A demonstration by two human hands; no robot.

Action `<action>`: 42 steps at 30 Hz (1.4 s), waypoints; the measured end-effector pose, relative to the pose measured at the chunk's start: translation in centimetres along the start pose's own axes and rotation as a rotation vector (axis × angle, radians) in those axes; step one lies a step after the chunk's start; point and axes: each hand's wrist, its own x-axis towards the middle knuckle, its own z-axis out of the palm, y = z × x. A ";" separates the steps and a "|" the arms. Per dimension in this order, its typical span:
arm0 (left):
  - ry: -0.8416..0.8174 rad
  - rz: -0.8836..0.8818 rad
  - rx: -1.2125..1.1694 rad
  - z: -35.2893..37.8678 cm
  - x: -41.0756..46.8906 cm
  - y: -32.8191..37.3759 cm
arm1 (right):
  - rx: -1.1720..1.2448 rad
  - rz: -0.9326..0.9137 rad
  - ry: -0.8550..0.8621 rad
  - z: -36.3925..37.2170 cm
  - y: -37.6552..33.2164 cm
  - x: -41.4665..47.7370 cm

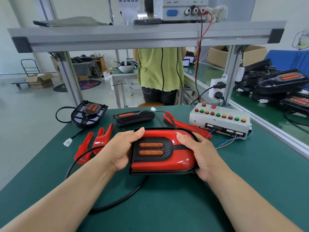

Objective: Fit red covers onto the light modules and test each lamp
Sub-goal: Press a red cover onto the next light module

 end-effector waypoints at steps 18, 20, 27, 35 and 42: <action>-0.093 0.015 -0.031 -0.1 -0.4 0.5 | 0.013 0.070 -0.082 0.4 -0.3 -0.4; -0.112 0.011 -0.033 -0.3 -0.4 0.5 | 0.014 0.108 -0.088 0.3 -0.3 -0.4; -0.081 0.058 -0.067 0.0 -0.1 0.3 | 0.022 0.033 -0.068 0.6 -0.4 -0.6; 0.022 0.116 -0.009 0.3 0.2 -0.2 | -0.009 -0.046 -0.035 1.0 -0.2 -0.7; 0.020 0.118 0.081 -0.1 0.4 -0.4 | -0.029 0.015 -0.049 0.8 -0.3 -0.7</action>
